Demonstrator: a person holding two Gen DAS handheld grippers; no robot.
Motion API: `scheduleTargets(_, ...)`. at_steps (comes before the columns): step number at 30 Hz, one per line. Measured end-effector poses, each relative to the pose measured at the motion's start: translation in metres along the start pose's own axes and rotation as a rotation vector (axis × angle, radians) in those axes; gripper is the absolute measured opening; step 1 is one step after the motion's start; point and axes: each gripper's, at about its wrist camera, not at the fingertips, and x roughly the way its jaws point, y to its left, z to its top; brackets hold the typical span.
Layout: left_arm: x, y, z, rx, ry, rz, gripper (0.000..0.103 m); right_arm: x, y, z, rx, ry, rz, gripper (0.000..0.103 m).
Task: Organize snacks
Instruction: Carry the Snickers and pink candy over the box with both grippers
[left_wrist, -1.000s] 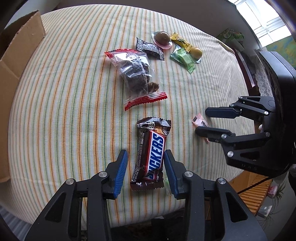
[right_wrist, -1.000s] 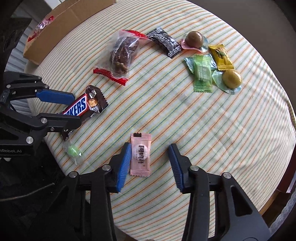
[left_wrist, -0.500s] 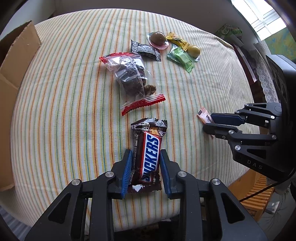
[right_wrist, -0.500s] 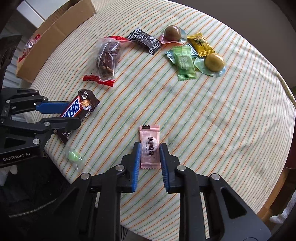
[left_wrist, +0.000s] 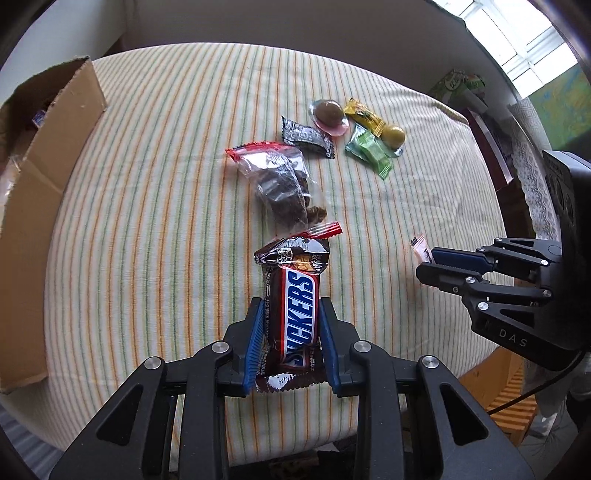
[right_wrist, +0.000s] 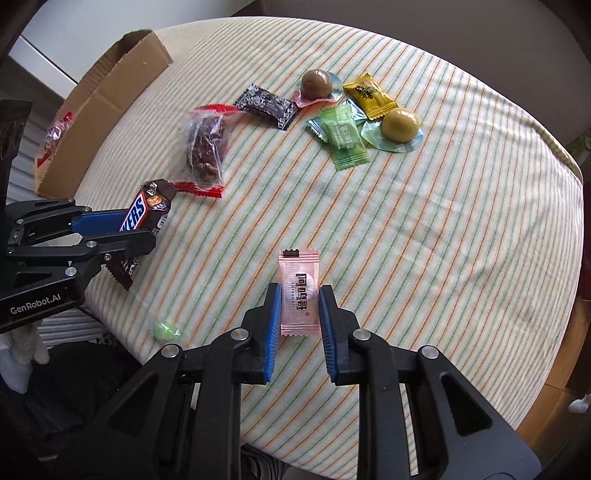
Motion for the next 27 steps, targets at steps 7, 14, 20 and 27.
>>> scheduleTargets(7,-0.027,0.012,0.005,-0.022,-0.054,-0.007,0.027,-0.037,0.005,0.018,0.016,-0.074,0.015,0.021)
scheduleTargets(14,-0.065,0.045,0.018,-0.103,-0.138,-0.015,0.027,-0.061,0.042,0.042,-0.035,-0.153,0.038,0.021)
scheduleTargets(20,-0.099,0.094,0.025,-0.185,-0.212,0.017,0.027,-0.066,0.095,0.087,-0.108,-0.212,0.085,0.021)
scheduleTargets(27,-0.120,0.152,0.020,-0.275,-0.249,0.080,0.027,-0.059,0.153,0.143,-0.202,-0.231,0.131,0.021)
